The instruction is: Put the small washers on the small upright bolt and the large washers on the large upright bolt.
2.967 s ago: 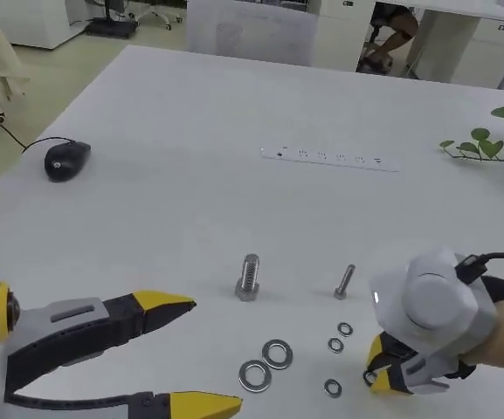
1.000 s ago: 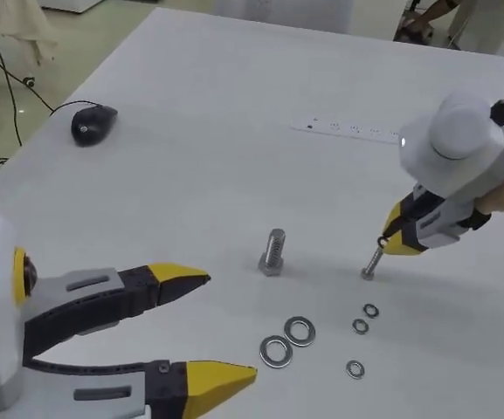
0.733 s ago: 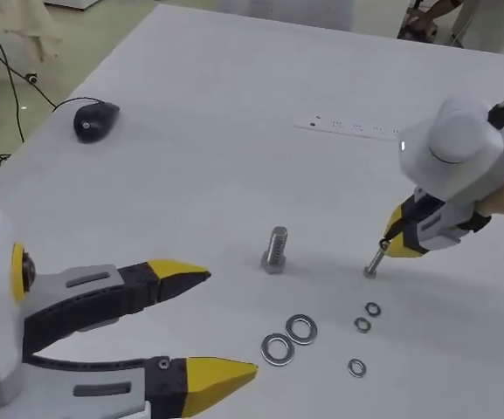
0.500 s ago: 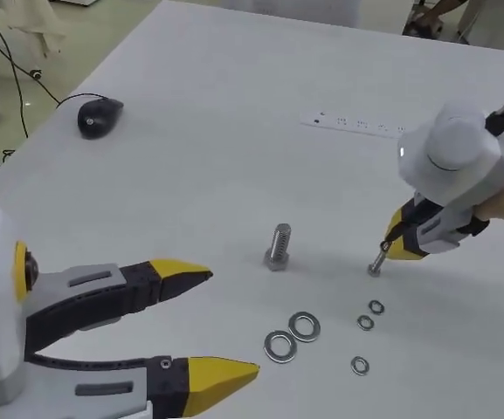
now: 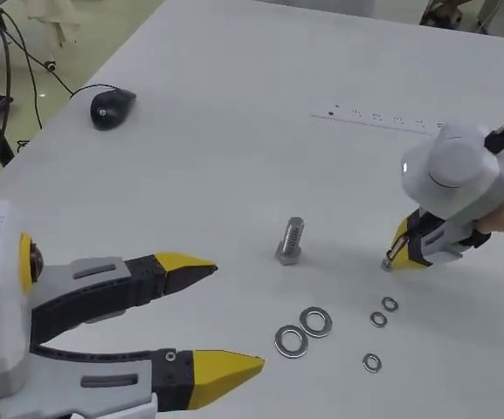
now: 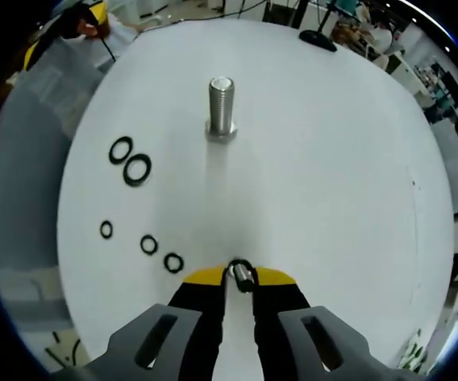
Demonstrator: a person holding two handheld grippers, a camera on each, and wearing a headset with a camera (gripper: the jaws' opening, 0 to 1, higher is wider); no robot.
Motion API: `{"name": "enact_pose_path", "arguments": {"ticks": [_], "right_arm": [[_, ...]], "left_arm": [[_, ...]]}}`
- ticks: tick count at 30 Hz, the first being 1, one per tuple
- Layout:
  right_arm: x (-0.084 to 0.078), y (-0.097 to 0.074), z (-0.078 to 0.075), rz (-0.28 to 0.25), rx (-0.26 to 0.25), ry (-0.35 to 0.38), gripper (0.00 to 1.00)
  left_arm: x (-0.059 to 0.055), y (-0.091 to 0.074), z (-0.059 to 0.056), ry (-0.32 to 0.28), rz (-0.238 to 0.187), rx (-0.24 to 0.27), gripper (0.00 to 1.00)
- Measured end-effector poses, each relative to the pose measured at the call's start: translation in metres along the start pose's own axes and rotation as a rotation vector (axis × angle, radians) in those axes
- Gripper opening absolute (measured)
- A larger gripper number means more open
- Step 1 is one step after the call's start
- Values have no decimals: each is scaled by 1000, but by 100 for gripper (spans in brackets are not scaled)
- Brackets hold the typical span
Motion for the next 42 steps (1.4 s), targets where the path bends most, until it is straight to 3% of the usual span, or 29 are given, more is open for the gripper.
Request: {"name": "enact_pose_path", "arguments": {"ticks": [9, 21, 42], "right_arm": [[-3, 5, 3, -5, 2, -1, 14], [-13, -13, 7, -26, -28, 33, 15], [-32, -25, 55, -29, -35, 52, 14]], "left_arm": [[0, -2, 2, -6, 0, 10, 52], [5, -3, -3, 18, 3, 7, 52], [11, -16, -22, 75, -7, 8, 52]]}}
Point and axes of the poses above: the centre of the closed fingertips' face, and the gripper's own axes: y roughly forward along the fingers, z roughly to its left, x roughly out of its top, the point moved 2 cm from there along -y, roughly backward along the fingers, and after that the axes turned 12 degrees about z, right-handed, at the moved point
